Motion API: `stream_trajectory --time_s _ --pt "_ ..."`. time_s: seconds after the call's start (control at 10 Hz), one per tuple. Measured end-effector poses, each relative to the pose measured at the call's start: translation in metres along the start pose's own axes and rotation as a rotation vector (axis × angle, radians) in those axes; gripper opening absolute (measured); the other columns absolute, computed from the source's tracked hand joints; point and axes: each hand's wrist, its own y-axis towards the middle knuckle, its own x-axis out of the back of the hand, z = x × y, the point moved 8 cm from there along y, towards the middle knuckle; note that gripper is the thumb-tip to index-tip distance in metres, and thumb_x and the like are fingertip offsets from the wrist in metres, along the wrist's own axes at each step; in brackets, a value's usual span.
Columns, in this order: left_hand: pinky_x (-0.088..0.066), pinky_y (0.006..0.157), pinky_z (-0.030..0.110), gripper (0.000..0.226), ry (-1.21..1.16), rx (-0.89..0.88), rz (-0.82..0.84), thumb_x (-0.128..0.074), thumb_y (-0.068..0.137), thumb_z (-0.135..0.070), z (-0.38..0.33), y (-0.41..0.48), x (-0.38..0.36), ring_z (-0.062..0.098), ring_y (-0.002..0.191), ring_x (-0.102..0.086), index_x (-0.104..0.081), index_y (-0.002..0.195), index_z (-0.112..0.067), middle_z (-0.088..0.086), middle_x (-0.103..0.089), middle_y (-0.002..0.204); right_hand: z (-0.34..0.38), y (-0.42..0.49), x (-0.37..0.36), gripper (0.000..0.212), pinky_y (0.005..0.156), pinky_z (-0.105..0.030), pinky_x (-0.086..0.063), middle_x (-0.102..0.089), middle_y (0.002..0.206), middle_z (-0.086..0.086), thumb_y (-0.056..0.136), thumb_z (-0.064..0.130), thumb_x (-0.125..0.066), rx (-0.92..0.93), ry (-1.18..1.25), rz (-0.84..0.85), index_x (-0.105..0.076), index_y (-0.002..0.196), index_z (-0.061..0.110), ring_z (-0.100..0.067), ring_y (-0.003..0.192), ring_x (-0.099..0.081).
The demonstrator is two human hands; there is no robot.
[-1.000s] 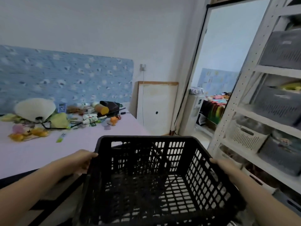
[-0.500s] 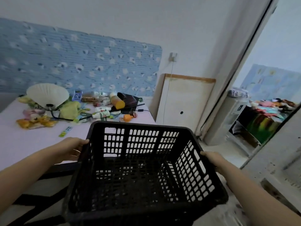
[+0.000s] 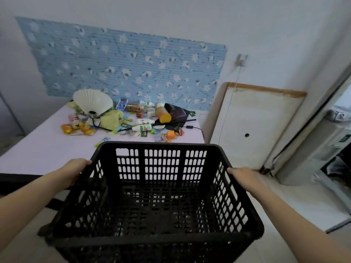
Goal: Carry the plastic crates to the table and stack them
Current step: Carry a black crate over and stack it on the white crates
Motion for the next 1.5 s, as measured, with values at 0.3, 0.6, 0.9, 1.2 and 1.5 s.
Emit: stream_trajectory --time_s 0.3,0.6,0.9,1.2,1.5 --pt "-0.049 0.046 0.030 0.020 -0.070 -0.140 -0.024 -0.047 0.098 -0.020 -0.091 -0.241 -0.033 0.029 0.063 -0.054 -0.055 0.092 -0.002 0.016 -0.055 0.076 -0.015 -0.012 -0.005 0.032 0.081 -0.036 -0.049 -0.070 0.088 -0.013 0.097 0.030 -0.043 0.073 -0.154 0.014 -0.060 0.075 0.013 -0.033 0.092 -0.065" --pt "-0.054 0.070 0.037 0.031 -0.010 -0.170 0.058 -0.052 0.097 -0.025 -0.070 -0.255 -0.023 0.032 0.069 -0.063 -0.063 0.089 0.002 0.019 -0.065 0.078 -0.030 -0.029 -0.023 0.047 0.077 -0.036 -0.042 -0.064 0.110 -0.017 0.099 0.048 -0.030 0.072 -0.216 -0.102 -0.056 0.115 0.011 -0.033 0.101 -0.059" --pt "-0.050 0.082 0.034 0.047 -0.033 -0.138 0.268 -0.050 0.088 -0.059 0.000 -0.290 -0.029 0.023 0.094 -0.068 -0.071 0.097 -0.017 0.005 -0.075 0.096 -0.067 -0.074 -0.029 0.045 0.078 -0.047 -0.054 -0.065 0.084 -0.014 0.094 0.049 -0.027 0.006 0.128 -0.066 -0.056 0.087 0.015 -0.033 0.075 -0.066" --pt "-0.040 0.096 0.037 0.061 -0.334 -0.165 0.212 -0.024 0.097 -0.057 0.050 -0.316 -0.034 0.025 0.118 -0.054 -0.054 0.130 -0.016 0.007 -0.059 0.131 -0.102 -0.182 -0.056 0.038 0.104 -0.051 -0.042 -0.054 0.118 -0.005 0.102 0.046 -0.023 -0.014 0.699 -0.120 -0.049 0.118 0.024 -0.025 0.110 -0.053" --pt "-0.033 0.107 0.038 0.078 -0.351 -0.336 0.116 -0.007 0.091 -0.064 0.097 -0.335 -0.052 0.025 0.134 -0.042 -0.046 0.138 -0.017 0.007 -0.050 0.138 -0.120 -0.202 -0.097 0.078 0.109 -0.041 -0.030 -0.041 0.131 0.010 0.083 0.079 -0.022 0.045 0.675 -0.076 -0.030 0.142 0.029 -0.017 0.130 -0.039"
